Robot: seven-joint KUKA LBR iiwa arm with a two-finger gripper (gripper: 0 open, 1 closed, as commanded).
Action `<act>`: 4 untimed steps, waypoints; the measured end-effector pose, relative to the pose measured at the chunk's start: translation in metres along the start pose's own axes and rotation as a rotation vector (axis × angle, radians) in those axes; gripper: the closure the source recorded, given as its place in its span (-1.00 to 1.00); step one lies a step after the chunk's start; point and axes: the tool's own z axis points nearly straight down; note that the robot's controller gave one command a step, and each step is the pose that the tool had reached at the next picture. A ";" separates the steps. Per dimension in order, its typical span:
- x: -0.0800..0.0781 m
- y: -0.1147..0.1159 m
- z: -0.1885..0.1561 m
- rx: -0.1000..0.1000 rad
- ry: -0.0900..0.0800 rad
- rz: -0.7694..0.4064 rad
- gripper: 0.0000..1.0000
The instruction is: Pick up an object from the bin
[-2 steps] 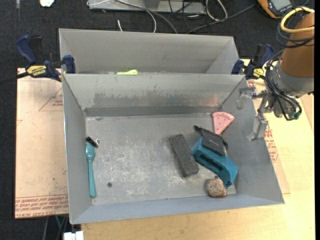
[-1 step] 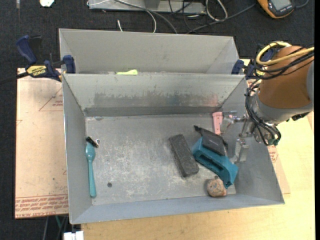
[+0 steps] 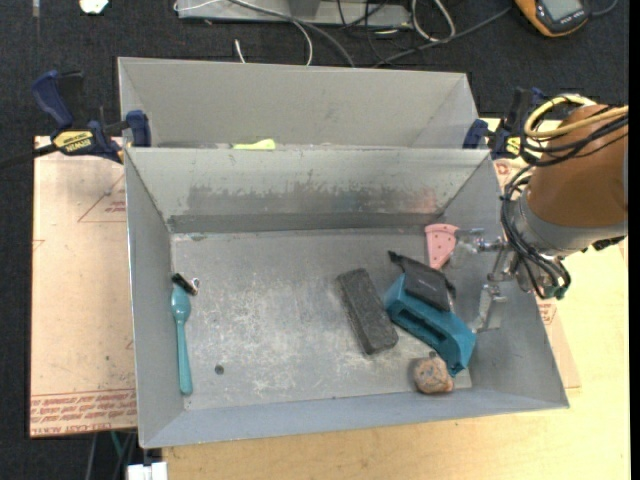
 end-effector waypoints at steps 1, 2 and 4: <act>0.047 0.020 0.064 -0.001 -0.007 0.003 -1.00; 0.038 0.016 0.054 0.005 -0.026 -0.018 1.00; 0.043 0.023 -0.012 0.001 -0.004 -0.083 1.00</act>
Offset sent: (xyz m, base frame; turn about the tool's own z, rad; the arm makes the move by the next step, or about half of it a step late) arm -0.0692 0.0050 -0.0871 -0.1163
